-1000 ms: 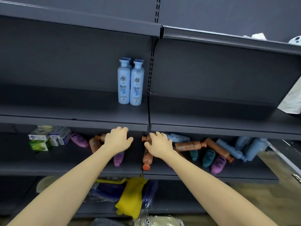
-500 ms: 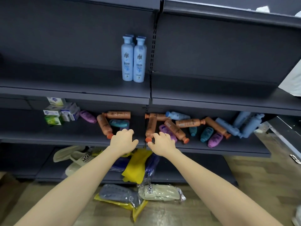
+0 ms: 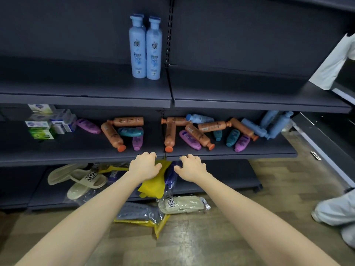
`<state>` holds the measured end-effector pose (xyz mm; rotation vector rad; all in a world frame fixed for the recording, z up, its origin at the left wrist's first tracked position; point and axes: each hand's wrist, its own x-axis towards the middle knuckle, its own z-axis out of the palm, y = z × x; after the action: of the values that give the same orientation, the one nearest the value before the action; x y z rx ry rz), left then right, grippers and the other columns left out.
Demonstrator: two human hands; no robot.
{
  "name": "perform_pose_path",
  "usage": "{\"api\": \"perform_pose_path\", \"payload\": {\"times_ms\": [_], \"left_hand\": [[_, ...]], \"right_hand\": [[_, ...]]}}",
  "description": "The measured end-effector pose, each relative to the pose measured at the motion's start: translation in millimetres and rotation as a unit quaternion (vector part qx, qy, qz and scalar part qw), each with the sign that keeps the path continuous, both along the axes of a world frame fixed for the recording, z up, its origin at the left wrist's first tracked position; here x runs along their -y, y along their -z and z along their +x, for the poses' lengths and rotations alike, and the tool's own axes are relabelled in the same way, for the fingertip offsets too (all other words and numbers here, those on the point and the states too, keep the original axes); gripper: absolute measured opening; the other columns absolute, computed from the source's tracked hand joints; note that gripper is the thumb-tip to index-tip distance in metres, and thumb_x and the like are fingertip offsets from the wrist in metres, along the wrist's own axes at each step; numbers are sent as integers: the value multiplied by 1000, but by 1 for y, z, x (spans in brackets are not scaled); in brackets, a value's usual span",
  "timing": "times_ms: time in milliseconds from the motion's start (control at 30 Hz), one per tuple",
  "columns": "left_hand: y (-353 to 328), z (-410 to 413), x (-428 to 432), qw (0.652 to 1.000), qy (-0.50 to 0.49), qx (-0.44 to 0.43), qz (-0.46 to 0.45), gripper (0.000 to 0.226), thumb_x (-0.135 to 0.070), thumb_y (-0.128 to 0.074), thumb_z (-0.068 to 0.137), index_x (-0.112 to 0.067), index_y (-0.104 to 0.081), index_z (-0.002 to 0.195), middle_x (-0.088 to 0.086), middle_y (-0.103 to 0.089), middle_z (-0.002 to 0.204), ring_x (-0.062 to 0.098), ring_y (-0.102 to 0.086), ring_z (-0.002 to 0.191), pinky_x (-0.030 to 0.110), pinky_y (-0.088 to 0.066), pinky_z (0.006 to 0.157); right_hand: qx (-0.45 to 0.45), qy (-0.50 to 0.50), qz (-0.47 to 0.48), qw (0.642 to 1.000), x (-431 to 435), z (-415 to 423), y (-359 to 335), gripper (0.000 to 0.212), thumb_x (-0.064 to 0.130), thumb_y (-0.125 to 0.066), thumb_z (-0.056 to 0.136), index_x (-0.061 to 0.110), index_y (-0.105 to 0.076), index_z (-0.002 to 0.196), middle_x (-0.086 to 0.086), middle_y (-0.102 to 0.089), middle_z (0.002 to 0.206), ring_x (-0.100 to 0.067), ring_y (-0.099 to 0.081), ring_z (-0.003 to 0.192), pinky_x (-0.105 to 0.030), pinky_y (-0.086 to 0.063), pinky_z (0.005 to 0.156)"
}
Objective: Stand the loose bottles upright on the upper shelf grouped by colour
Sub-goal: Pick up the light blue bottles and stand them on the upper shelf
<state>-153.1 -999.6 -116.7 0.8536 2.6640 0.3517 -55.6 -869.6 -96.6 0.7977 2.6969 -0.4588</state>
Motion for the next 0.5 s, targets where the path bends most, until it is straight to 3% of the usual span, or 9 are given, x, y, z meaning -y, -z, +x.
{"api": "perform_pose_path", "payload": {"times_ms": [500], "left_hand": [[29, 44, -79, 983, 173, 61, -4, 44, -35, -47, 92, -12, -48, 129, 13, -51, 127, 31, -51, 116, 39, -46, 92]], "right_hand": [[48, 201, 10, 978, -34, 93, 10, 43, 37, -40, 94, 16, -45, 131, -8, -42, 133, -29, -30, 131, -44, -31, 100]]}}
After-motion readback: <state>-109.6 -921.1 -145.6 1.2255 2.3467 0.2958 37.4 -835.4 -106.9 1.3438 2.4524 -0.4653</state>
